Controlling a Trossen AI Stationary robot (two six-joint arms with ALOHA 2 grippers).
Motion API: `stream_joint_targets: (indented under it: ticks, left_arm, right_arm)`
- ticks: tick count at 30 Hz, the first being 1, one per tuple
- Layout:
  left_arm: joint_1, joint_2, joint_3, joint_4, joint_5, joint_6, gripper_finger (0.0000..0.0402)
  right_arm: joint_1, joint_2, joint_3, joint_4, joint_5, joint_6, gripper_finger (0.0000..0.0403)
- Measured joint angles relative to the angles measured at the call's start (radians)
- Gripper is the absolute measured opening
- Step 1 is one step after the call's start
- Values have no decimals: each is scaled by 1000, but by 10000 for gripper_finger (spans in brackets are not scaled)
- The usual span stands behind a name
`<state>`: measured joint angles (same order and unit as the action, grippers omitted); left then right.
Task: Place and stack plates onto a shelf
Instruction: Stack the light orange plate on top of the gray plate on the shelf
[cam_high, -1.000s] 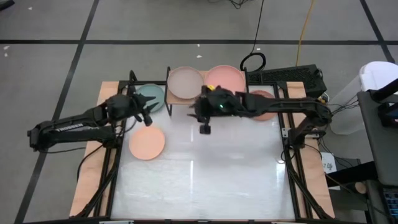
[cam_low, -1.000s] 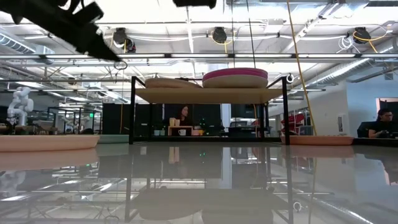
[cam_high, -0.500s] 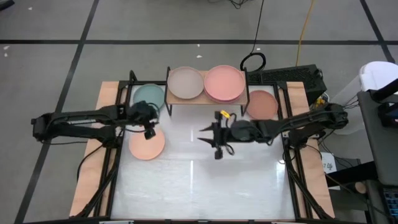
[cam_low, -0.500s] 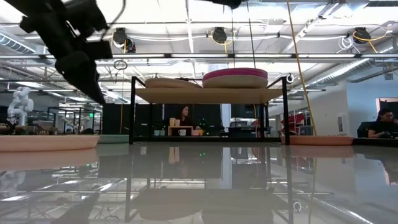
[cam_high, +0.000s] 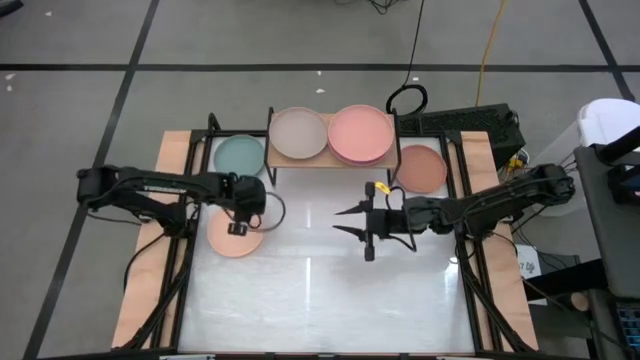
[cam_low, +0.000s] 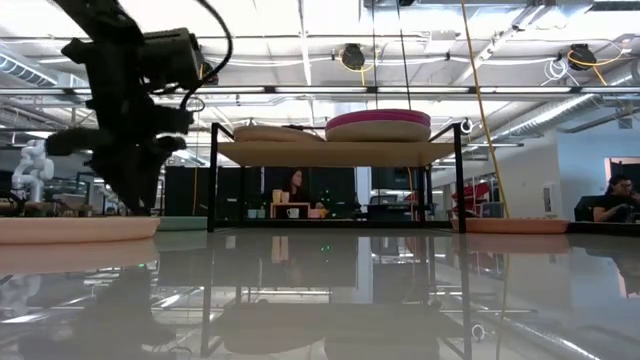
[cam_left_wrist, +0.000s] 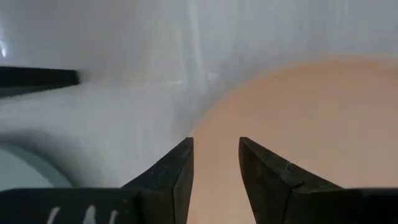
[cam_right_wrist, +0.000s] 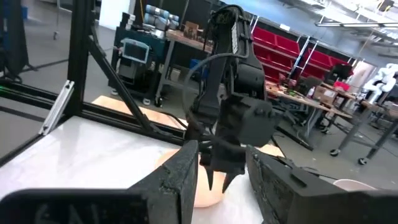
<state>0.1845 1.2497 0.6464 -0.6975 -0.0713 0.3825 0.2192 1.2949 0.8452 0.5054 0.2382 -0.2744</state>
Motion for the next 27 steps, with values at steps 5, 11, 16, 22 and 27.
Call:
stream_joint_targets:
  ticks: [5, 11, 16, 22, 27]
  left_arm:
    - [10, 67, 0, 5, -13, 128, 133]
    - [35, 108, 0, 43, -33, 186, 133]
    - [40, 108, 2, 54, -34, 195, 133]
    - [40, 108, 52, 44, -35, 224, 133]
    - [52, 108, 90, 53, -34, 273, 133]
  right_arm:
    - [6, 0, 0, -3, 0, 1, 120]
    - [6, 1, 0, -8, 1, 1, 120]
    - [6, 1, 0, -9, 1, 4, 120]
    - [5, 1, 0, -9, 1, 8, 120]
    - [5, 1, 0, -9, 1, 22, 120]
